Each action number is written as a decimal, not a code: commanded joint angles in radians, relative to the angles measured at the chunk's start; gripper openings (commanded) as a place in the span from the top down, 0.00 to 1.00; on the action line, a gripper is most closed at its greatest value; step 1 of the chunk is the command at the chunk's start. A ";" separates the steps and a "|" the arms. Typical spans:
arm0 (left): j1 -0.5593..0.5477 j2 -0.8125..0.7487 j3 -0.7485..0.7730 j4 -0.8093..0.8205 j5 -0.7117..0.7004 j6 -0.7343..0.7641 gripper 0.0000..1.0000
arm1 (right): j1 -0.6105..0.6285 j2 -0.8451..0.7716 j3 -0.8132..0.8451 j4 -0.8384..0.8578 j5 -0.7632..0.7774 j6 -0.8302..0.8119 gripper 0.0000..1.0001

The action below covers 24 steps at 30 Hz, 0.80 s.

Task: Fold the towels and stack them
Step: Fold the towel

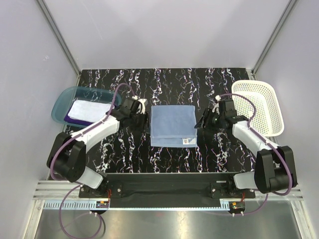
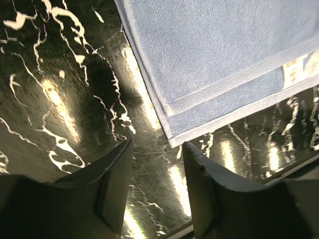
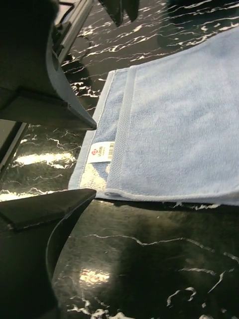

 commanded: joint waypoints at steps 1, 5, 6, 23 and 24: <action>0.001 -0.010 -0.020 0.075 0.009 -0.107 0.50 | 0.003 -0.005 0.036 -0.064 0.101 0.103 0.44; 0.001 0.051 -0.052 0.199 0.052 -0.183 0.51 | 0.002 0.080 0.053 -0.057 0.124 0.139 0.50; 0.003 0.080 -0.054 0.212 0.067 -0.200 0.52 | 0.003 0.118 0.050 -0.036 0.118 0.142 0.52; -0.031 0.162 -0.077 0.272 0.031 -0.246 0.58 | 0.011 0.166 -0.033 0.081 0.068 0.129 0.71; -0.034 0.160 -0.075 0.270 0.026 -0.246 0.58 | 0.014 0.167 -0.034 0.083 0.066 0.129 0.71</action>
